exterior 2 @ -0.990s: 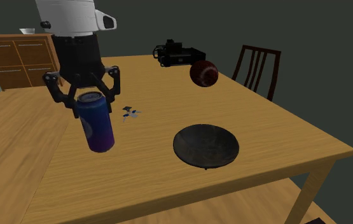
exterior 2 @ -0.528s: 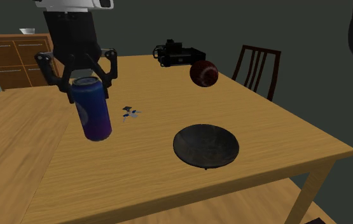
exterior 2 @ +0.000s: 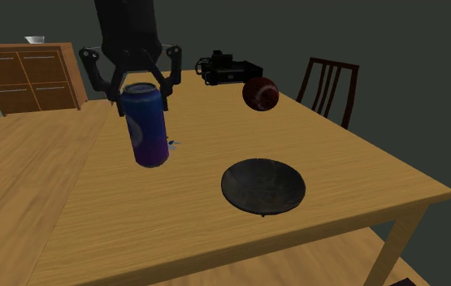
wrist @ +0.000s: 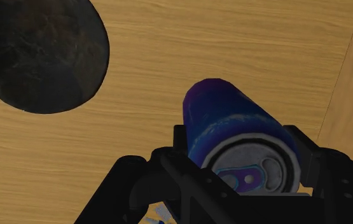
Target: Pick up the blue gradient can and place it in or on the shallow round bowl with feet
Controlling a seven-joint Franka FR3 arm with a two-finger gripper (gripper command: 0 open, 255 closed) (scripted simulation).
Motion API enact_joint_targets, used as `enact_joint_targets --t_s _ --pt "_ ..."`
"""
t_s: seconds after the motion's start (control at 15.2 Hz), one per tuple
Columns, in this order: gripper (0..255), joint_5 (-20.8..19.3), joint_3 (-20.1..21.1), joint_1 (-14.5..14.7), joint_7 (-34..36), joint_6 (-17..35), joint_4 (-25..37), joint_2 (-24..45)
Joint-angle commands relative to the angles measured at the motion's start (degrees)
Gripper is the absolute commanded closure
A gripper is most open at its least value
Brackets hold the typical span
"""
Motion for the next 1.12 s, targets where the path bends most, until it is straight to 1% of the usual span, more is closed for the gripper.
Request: enact_joint_targets --t_s 0.0,0.2,0.46,0.73,1.06 --pt "255 2.40 -1.34 -2.35 -3.44 0.33 -3.57 -4.02" --pt "255 5.55 -4.07 -4.98 -8.63 0.47 -8.83 -10.00" --pt "255 8.25 -8.34 -7.30 -15.30 -0.12 -14.39 -16.66" --pt "255 9.46 -12.79 -9.00 -21.61 -1.24 -18.57 -21.96" --pt "255 9.38 -18.26 -10.78 -28.94 -2.92 -22.09 -26.82"
